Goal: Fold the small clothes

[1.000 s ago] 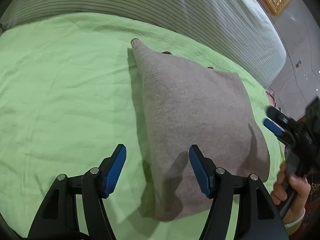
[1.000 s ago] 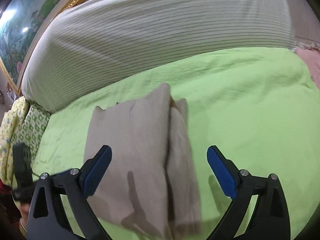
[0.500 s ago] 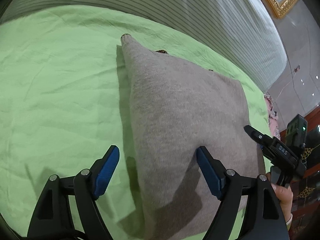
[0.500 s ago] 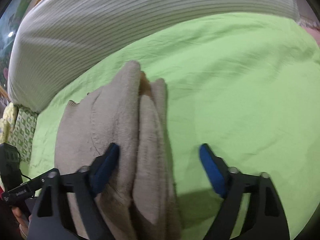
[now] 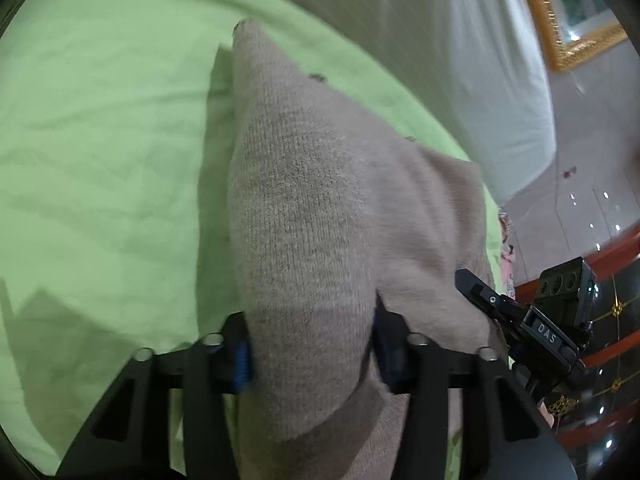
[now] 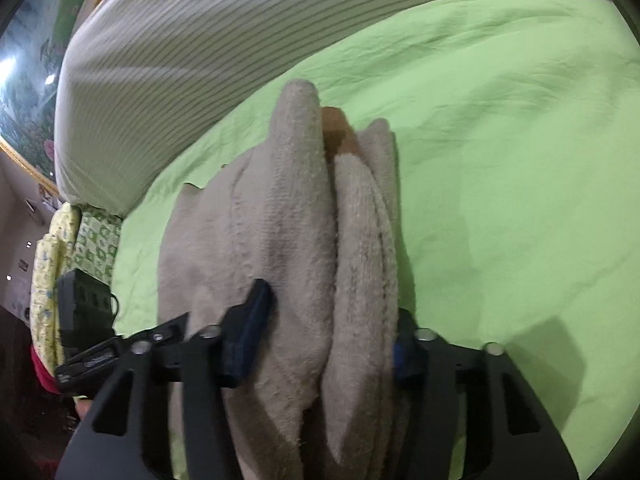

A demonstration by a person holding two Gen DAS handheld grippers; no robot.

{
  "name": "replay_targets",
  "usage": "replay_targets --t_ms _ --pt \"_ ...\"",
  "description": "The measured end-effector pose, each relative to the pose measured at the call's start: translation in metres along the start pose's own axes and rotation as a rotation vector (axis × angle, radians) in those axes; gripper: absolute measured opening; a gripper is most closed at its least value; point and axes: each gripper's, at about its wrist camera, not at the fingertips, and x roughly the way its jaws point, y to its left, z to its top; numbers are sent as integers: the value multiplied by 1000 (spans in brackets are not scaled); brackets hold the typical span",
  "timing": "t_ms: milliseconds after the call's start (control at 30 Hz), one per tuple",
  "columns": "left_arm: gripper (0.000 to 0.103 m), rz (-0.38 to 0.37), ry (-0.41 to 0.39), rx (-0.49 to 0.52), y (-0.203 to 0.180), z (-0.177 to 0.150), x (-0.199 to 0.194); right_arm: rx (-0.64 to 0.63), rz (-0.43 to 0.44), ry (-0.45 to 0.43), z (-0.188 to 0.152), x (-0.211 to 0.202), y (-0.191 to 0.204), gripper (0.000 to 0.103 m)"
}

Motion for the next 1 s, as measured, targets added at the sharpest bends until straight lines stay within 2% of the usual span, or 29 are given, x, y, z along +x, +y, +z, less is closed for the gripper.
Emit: replay_targets --t_ms 33,67,200,300,400,500,600,733,800,933,1000 --pt "40 4 -9 14 -3 -1 -5 -6 9 -13 -1 -5 5 31" --pt "40 6 -20 28 -7 -2 -14 -12 23 -29 -2 -11 10 29" --pt "39 27 -105 73 -11 -17 -71 -24 125 -56 -16 -34 48 28" --pt "39 28 -152 47 10 -36 -129 -54 187 -52 -37 -43 82 28" --pt "39 61 -155 34 33 -58 -175 -66 273 -37 -67 -42 117 28" --pt "40 124 -164 61 51 -76 -206 -105 294 -9 -101 -30 151 28" --pt "40 130 -174 50 72 -92 -229 -100 318 35 -127 -15 169 27" --pt "40 137 -148 45 95 -107 -232 -107 301 63 -155 -1 180 27" --pt "40 154 -123 40 101 -114 -223 -125 255 77 -165 6 182 27" --pt "43 150 -100 27 117 -126 -203 -109 199 134 -178 24 167 28" --pt "45 121 -106 18 120 -129 -200 -79 173 140 -181 30 153 32"
